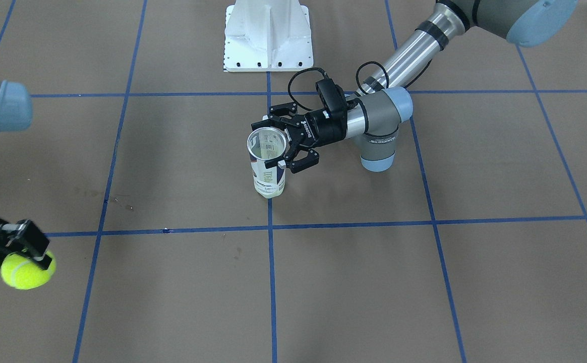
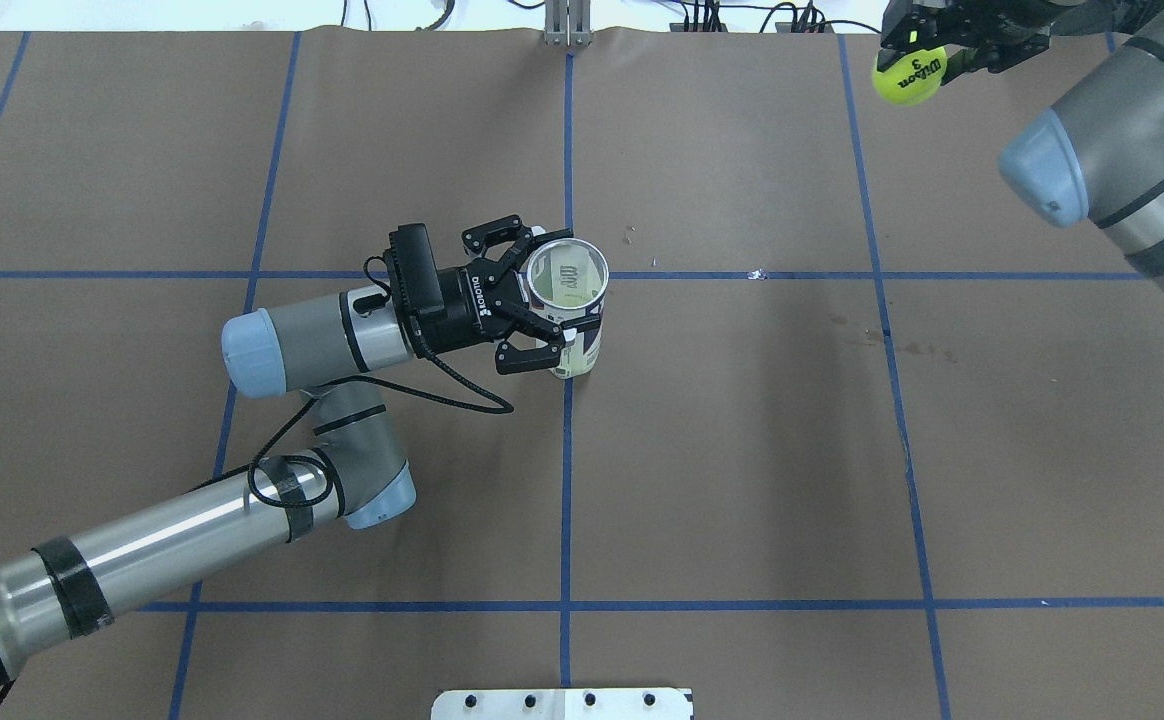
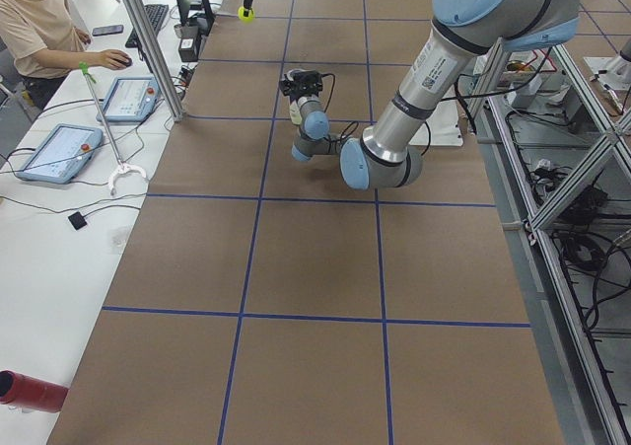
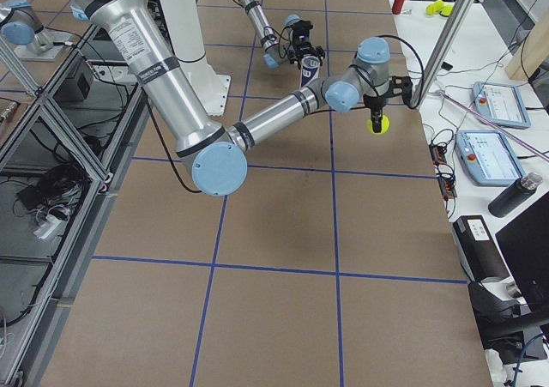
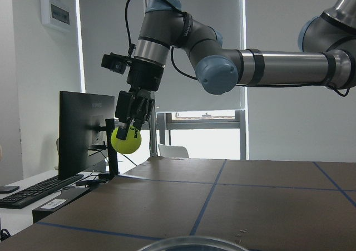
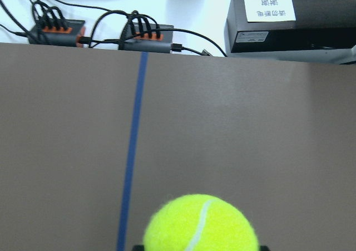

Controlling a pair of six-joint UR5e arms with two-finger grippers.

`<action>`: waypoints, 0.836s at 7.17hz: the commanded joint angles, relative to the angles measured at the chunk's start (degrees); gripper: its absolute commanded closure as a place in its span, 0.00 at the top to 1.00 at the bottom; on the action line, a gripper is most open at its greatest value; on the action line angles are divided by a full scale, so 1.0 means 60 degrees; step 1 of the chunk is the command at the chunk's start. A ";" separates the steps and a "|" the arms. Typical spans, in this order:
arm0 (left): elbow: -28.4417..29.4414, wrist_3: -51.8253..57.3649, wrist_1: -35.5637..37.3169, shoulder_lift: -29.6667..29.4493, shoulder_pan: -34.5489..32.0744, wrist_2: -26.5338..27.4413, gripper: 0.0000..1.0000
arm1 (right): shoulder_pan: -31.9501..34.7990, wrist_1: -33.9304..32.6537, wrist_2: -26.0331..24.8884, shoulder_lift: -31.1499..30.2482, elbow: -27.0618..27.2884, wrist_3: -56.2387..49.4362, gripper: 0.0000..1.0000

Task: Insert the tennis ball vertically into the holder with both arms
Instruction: 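Carry the second ball above the can with the right gripper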

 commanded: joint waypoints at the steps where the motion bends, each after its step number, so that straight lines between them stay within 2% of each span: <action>1: 0.0012 0.0014 0.0012 0.0000 0.0015 0.0000 0.99 | -0.1062 -0.1266 -0.0237 0.0162 0.2050 0.1782 0.00; 2: -0.0002 0.0000 0.0012 -0.0015 0.0044 0.0000 0.99 | -0.1807 -0.2216 -0.0892 0.0787 0.2537 0.2744 0.00; 4: 0.0012 0.0014 0.0012 -0.0015 0.0044 0.0000 0.99 | -0.3665 -0.4236 -0.2953 0.2586 0.2586 0.4707 0.00; 5: 0.0012 0.0014 0.0012 -0.0015 0.0044 0.0000 0.99 | -0.4226 -0.5059 -0.3544 0.3218 0.2513 0.5311 0.00; 6: 0.0012 0.0014 0.0012 0.0000 0.0059 0.0000 0.98 | -0.4420 -0.5430 -0.3593 0.3398 0.2527 0.5578 0.00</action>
